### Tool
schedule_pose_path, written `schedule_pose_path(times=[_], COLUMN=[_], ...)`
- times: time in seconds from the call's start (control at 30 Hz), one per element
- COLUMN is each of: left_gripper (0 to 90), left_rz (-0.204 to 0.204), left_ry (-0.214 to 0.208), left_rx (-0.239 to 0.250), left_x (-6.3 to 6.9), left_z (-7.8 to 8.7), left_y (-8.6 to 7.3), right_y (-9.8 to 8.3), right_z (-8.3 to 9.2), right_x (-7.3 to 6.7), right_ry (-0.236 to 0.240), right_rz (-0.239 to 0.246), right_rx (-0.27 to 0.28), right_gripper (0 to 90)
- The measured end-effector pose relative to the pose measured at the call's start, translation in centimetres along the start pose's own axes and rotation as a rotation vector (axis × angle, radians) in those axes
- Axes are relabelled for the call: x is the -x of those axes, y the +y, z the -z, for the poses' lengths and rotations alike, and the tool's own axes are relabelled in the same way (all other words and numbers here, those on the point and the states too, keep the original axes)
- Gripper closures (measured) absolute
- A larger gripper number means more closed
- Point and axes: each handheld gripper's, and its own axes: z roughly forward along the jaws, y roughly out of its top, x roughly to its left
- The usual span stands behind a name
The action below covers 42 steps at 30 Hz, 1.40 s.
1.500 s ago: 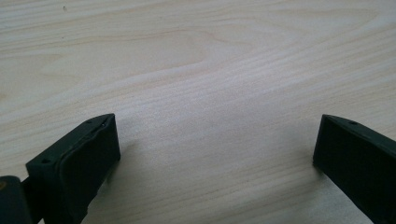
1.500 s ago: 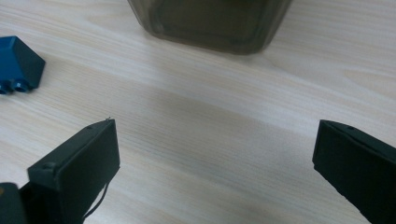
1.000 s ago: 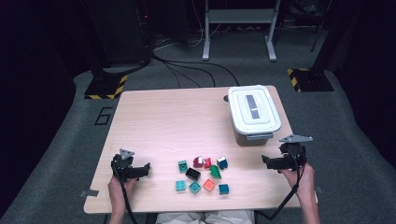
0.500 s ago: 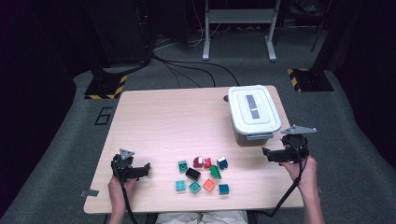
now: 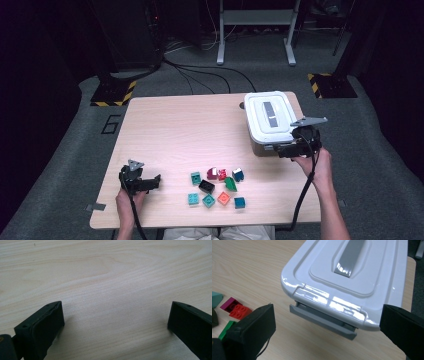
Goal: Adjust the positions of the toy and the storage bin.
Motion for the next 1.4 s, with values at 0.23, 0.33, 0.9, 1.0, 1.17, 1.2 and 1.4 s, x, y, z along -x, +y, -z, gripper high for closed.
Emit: schedule_pose_path(times=[0.23, 0.33, 0.9, 1.0, 1.17, 1.2, 1.4], left_gripper=[0.5, 0.5, 0.5, 0.6, 0.7, 0.6, 0.6], left_rz=[0.0, -0.007, -0.009, -0.006, -0.006, -0.005, -0.005], left_ry=[0.0, 0.0, -0.001, -0.003, -0.003, -0.003, -0.003], left_rx=[0.001, -0.003, -0.007, -0.005, -0.005, -0.005, -0.005], left_x=[0.0, -0.1, -0.1, 0.0, 0.0, 0.0, 0.0], left_z=[0.0, 0.0, 0.0, 0.0, 0.0, 0.0, 0.0], left_y=[0.0, 0.0, 0.0, 0.0, 0.0, 0.0, 0.0], right_y=[1.7, 2.1, 5.3, 5.6, 6.3, 6.4, 7.0], right_z=[-1.5, -1.9, -5.3, -5.7, -6.6, -6.8, -7.7], right_x=[-0.1, 0.0, 0.8, 1.0, 1.5, 1.6, 2.2], right_ry=[0.003, 0.005, -0.005, -0.004, -0.005, -0.005, -0.006], right_rz=[-0.008, -0.001, -0.023, -0.022, -0.045, -0.051, -0.078], right_rx=[-0.024, -0.022, -0.052, -0.056, -0.061, -0.063, -0.07], right_gripper=[0.0, 0.0, 0.7, 1.4, 3.3, 3.6, 6.2])
